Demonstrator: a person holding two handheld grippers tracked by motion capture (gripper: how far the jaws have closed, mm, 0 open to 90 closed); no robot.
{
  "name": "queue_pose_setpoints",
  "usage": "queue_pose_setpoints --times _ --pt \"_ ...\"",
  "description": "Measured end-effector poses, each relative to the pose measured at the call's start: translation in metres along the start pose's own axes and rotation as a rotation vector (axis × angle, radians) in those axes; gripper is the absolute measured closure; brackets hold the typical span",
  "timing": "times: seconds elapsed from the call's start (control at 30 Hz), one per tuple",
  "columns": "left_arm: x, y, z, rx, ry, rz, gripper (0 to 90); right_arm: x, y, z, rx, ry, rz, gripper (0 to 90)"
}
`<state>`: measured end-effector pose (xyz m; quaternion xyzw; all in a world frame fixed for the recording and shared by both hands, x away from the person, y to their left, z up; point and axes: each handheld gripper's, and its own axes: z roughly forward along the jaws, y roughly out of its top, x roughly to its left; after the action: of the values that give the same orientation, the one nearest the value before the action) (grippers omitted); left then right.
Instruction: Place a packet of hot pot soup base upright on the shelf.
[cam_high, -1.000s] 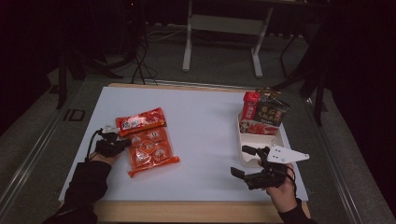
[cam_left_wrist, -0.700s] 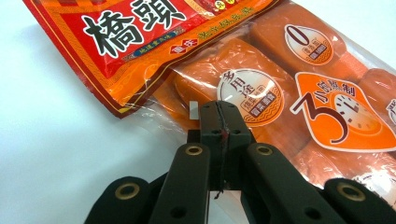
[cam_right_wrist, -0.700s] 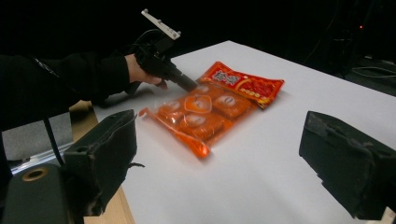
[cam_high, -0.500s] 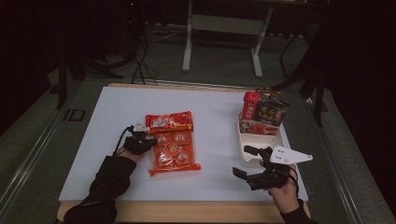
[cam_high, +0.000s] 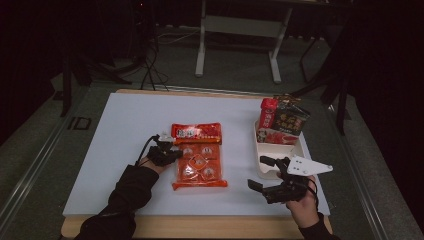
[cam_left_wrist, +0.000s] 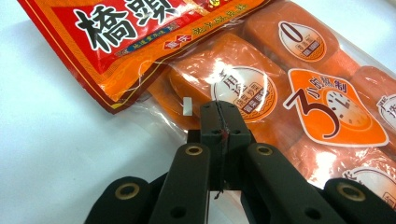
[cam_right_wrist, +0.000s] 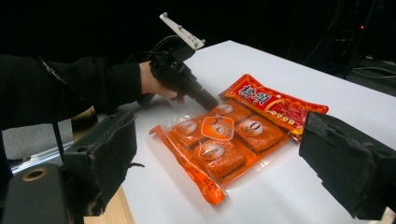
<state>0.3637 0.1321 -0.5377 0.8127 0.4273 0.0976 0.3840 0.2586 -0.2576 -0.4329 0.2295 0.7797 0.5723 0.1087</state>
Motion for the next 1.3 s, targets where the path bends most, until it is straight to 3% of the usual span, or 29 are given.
queue_pose_setpoints --times 0.13,0.2,0.23,0.47,0.63,0.7,0.9,1.23,1.3 --pt "-0.002 -0.004 -0.007 -0.021 0.022 0.033 90.0 -0.001 0.0 -0.002 -0.006 -0.005 0.0 11.0" --pt "-0.001 -0.004 -0.008 -0.02 0.027 0.023 90.0 -0.002 0.0 -0.002 -0.008 -0.005 0.003 11.0" --pt "0.004 -0.004 -0.009 -0.022 0.036 -0.011 90.0 -0.002 0.0 -0.002 -0.008 -0.005 0.005 11.0" --pt "0.011 0.001 0.002 -0.017 0.066 -0.034 90.0 -0.001 0.0 -0.002 -0.004 -0.007 0.001 11.0" --pt "0.003 0.004 0.009 -0.009 0.051 -0.018 90.0 -0.003 -0.002 -0.002 -0.004 -0.006 0.009 11.0" --pt "0.002 0.006 0.01 -0.007 0.028 -0.035 90.0 -0.003 -0.002 -0.001 0.001 -0.005 0.008 11.0" --pt "-0.017 0.012 0.019 0.017 -0.014 0.011 90.0 -0.001 -0.001 -0.002 -0.001 -0.004 0.005 11.0" --pt "-0.046 0.02 0.034 0.041 -0.091 0.037 90.0 -0.001 -0.001 -0.002 -0.002 0.0 0.003 11.0" --pt "-0.049 0.02 0.034 0.037 -0.08 0.052 90.0 -0.002 -0.001 -0.001 0.0 -0.001 0.003 11.0"
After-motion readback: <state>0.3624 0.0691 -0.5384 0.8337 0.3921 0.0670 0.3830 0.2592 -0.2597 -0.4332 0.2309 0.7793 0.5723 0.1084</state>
